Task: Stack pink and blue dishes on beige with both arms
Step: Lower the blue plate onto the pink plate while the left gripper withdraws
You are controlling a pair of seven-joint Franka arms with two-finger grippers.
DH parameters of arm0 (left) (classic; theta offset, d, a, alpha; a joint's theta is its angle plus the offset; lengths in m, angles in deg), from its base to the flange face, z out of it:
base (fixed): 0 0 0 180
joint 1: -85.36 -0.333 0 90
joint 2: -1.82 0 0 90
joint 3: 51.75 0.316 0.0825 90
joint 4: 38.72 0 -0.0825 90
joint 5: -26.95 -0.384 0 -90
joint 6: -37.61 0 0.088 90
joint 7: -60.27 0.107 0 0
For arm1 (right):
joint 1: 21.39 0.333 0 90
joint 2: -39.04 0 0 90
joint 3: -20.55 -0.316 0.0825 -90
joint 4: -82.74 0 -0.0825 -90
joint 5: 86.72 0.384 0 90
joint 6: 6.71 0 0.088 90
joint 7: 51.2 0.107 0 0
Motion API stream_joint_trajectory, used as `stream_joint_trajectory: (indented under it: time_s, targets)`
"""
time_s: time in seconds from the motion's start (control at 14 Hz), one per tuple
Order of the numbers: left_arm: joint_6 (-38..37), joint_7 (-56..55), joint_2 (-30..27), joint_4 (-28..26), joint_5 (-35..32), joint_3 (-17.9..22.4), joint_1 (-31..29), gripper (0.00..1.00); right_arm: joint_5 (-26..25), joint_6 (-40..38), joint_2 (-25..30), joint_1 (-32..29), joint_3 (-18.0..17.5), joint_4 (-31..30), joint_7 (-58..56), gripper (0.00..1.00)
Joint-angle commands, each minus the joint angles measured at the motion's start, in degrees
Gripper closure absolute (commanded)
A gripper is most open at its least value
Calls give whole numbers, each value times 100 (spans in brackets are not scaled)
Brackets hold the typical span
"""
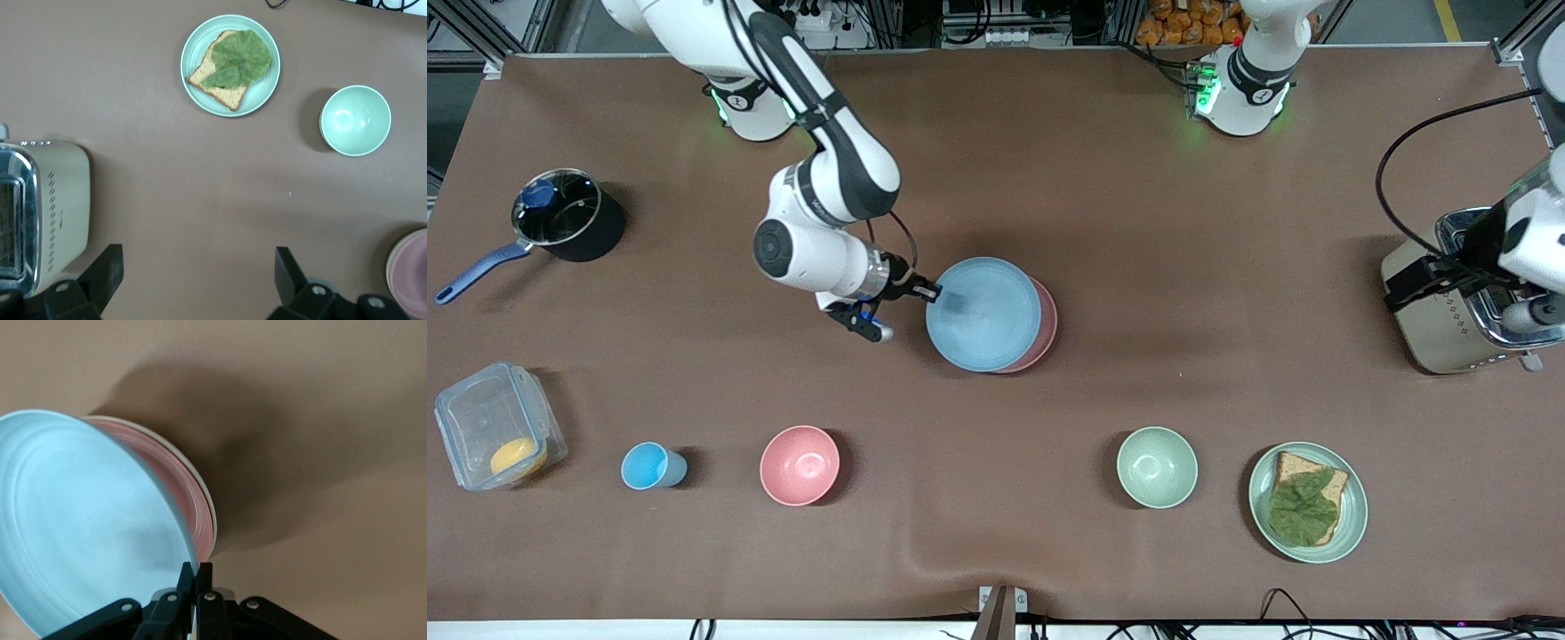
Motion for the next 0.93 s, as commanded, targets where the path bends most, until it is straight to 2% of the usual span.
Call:
stream_joint_trajectory:
  time_s: [0.0, 0.21, 0.36, 0.71, 0.79, 0.86]
  targets:
    - [-317, 99, -240, 175, 151, 185, 171, 0, 84, 384, -126, 337, 62, -44, 356, 100]
    - [-589, 326, -382, 131, 308, 1404, 1172, 0, 76, 420, -135, 461, 62, -140, 481, 100]
    - [-650, 721, -470, 35, 529, 1952, 1507, 0, 67, 420, -135, 461, 70, -184, 481, 100]
    - [-668, 749, -637, -132, 530, 2401, 1991, 0, 76, 429, -161, 400, 88, -185, 490, 100]
    - [-668, 741, -655, -116, 495, 2419, 2044, 0, 76, 438, -187, 400, 79, -167, 533, 99]
    - [-642, 758, -585, -55, 486, 2402, 1993, 0, 76, 438, -188, 409, 79, -132, 638, 91]
